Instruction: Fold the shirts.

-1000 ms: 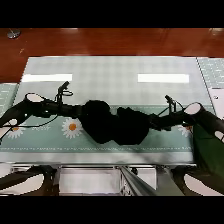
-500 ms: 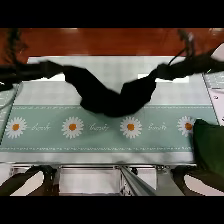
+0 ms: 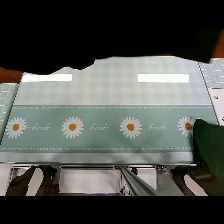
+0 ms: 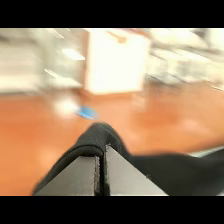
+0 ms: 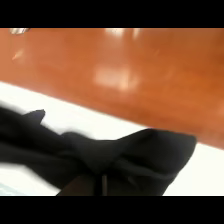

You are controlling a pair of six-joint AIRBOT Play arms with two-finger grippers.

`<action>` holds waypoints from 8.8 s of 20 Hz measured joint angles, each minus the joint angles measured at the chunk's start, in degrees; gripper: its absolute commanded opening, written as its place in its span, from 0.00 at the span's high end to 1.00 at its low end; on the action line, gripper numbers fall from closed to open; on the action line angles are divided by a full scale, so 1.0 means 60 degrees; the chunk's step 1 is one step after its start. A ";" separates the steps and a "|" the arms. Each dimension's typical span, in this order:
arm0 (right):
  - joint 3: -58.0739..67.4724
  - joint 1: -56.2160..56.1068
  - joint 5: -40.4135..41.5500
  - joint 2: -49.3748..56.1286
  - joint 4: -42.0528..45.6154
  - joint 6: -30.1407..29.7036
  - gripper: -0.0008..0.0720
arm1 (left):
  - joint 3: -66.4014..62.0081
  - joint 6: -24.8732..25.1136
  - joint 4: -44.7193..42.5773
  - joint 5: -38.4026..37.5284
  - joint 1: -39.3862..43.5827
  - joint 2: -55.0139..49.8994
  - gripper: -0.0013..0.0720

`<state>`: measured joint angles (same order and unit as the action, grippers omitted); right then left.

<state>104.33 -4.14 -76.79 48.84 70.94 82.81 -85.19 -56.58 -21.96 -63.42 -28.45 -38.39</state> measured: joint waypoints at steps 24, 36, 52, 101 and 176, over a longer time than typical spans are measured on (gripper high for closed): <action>-0.9613 0.0000 0.3847 0.1596 -0.0295 0.1315 0.94 | 0.5563 -0.2860 -0.5220 0.4535 0.3829 -0.2324 0.95; -0.3574 0.1552 0.1942 0.6805 -0.0718 0.1082 0.15 | 0.4619 -0.2943 -0.4335 0.3493 0.3504 -0.4812 0.02; -1.0287 0.5104 0.1719 0.3679 -0.3344 -0.2065 0.15 | 0.8455 -0.2528 -0.4532 -0.0284 -0.0641 -0.5122 0.02; 0.2342 0.1949 0.0674 0.3016 -0.1457 0.0386 0.95 | -0.0998 -0.1027 -0.1162 0.1512 0.0375 -0.1705 0.96; -0.9916 0.4025 0.2014 0.3938 -0.3271 -0.1402 0.15 | 1.0473 -0.2324 -0.4240 -0.0976 -0.1738 -0.3577 0.03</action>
<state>44.84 20.01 -64.71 72.47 51.31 74.39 -22.35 -70.52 -47.40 -69.28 -38.87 -59.86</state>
